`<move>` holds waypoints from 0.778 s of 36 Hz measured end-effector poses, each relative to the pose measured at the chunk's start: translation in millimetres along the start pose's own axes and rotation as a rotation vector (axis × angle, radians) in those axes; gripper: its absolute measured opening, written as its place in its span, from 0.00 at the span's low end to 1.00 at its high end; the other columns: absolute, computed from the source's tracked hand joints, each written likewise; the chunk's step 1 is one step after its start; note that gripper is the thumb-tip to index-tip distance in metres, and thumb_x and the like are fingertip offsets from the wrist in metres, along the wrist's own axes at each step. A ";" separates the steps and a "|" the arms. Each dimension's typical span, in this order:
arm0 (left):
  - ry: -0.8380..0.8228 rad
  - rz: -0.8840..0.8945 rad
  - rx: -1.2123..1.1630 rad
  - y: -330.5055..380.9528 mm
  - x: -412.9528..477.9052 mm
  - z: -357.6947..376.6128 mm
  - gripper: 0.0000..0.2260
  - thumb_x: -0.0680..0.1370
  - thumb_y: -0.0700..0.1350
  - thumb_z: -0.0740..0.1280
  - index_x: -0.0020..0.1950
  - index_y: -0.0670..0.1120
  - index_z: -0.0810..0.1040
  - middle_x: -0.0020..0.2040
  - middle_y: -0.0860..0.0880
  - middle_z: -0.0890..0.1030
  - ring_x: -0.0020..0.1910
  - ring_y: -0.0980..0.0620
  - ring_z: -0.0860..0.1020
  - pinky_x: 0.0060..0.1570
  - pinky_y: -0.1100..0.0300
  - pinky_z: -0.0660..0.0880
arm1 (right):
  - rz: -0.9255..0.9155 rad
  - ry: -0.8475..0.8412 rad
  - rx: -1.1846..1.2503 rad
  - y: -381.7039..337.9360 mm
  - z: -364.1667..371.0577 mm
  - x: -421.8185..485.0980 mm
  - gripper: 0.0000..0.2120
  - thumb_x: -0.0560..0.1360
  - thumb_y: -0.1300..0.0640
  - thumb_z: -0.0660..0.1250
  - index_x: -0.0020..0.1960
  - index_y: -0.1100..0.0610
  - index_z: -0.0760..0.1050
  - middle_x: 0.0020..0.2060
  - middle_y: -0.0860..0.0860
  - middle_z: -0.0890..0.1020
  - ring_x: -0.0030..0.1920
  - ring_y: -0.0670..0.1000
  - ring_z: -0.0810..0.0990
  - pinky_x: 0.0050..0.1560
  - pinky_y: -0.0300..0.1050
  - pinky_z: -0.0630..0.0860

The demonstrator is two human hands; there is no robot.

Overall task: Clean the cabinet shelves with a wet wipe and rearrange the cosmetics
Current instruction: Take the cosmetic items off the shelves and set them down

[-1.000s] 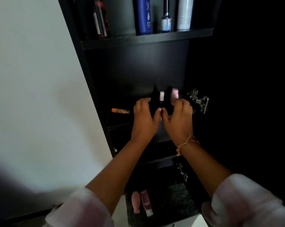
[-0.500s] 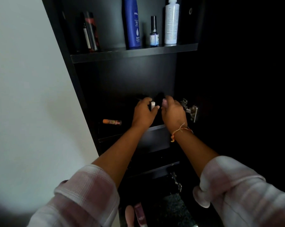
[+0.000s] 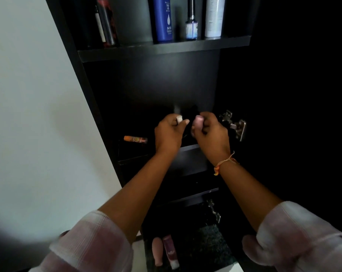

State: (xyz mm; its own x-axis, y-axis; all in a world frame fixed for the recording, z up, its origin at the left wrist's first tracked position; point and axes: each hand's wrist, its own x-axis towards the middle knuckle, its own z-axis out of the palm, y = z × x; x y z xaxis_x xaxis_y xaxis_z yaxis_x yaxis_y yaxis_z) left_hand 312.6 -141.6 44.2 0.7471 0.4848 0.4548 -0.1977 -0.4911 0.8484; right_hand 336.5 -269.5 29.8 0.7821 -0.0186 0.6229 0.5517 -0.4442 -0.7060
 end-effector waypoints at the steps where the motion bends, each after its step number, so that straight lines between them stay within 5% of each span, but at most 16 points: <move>1: 0.004 -0.009 -0.062 1.4 -6.5 -4.9 0.07 0.73 0.48 0.74 0.48 0.48 0.81 0.37 0.56 0.80 0.40 0.56 0.80 0.42 0.64 0.76 | 0.020 -0.007 0.051 -2.0 0.0 -6.7 0.12 0.81 0.43 0.60 0.56 0.48 0.75 0.39 0.43 0.83 0.41 0.40 0.83 0.44 0.35 0.79; 5: -0.033 -0.014 -0.225 7.7 -40.0 -29.4 0.08 0.74 0.44 0.74 0.51 0.48 0.80 0.43 0.51 0.84 0.45 0.53 0.83 0.49 0.58 0.79 | 0.069 0.025 0.187 -11.6 -5.5 -36.7 0.12 0.80 0.42 0.61 0.53 0.49 0.76 0.40 0.46 0.84 0.42 0.43 0.84 0.47 0.48 0.81; 11: -0.117 -0.010 -0.202 -20.2 -107.6 -64.9 0.08 0.76 0.47 0.72 0.54 0.50 0.81 0.46 0.54 0.85 0.47 0.59 0.83 0.47 0.66 0.78 | 0.107 -0.099 0.198 -2.0 -8.0 -106.2 0.13 0.79 0.38 0.61 0.54 0.46 0.75 0.42 0.45 0.83 0.44 0.40 0.83 0.43 0.44 0.82; 14: -0.164 -0.123 -0.142 -56.0 -141.2 -71.8 0.07 0.75 0.46 0.73 0.51 0.51 0.81 0.45 0.53 0.85 0.47 0.57 0.83 0.49 0.60 0.79 | 0.172 -0.244 0.150 25.1 3.0 -148.2 0.09 0.79 0.42 0.63 0.51 0.47 0.76 0.39 0.46 0.83 0.41 0.41 0.83 0.42 0.43 0.81; 18: -0.215 -0.317 0.074 -119.0 -193.6 -74.9 0.04 0.74 0.47 0.73 0.47 0.50 0.82 0.41 0.56 0.84 0.42 0.63 0.81 0.45 0.69 0.75 | 0.305 -0.437 -0.014 68.9 19.4 -205.0 0.06 0.76 0.48 0.69 0.49 0.49 0.78 0.37 0.45 0.84 0.40 0.41 0.80 0.40 0.31 0.72; 24: -0.209 -0.629 0.203 -202.0 -267.0 -77.3 0.01 0.75 0.41 0.73 0.44 0.45 0.83 0.35 0.58 0.80 0.34 0.71 0.78 0.36 0.76 0.72 | 0.521 -0.772 -0.159 129.1 47.2 -278.5 0.02 0.72 0.59 0.69 0.44 0.55 0.78 0.40 0.53 0.83 0.42 0.55 0.82 0.39 0.44 0.77; 26: -0.217 -0.678 0.256 -224.7 -284.0 -75.3 0.02 0.74 0.41 0.73 0.45 0.45 0.83 0.37 0.59 0.80 0.34 0.73 0.77 0.39 0.77 0.72 | 0.537 -0.815 -0.208 144.7 57.7 -296.7 0.01 0.71 0.61 0.69 0.42 0.59 0.78 0.39 0.56 0.83 0.41 0.57 0.81 0.40 0.46 0.75; 28: -0.247 -0.730 0.298 -244.7 -296.3 -71.0 0.06 0.73 0.42 0.73 0.49 0.44 0.84 0.43 0.51 0.84 0.42 0.64 0.80 0.48 0.71 0.73 | 0.545 -0.863 -0.245 159.3 67.3 -312.1 0.01 0.70 0.62 0.69 0.40 0.59 0.79 0.39 0.57 0.83 0.41 0.59 0.81 0.39 0.46 0.74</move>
State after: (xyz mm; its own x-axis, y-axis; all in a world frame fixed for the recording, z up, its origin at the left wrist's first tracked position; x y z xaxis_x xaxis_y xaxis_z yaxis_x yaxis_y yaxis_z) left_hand 94.5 -113.7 -278.9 0.7472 0.6004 -0.2850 0.5419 -0.3021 0.7843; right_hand 199.8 -274.2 -299.8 0.9014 0.3315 -0.2785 0.0645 -0.7388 -0.6708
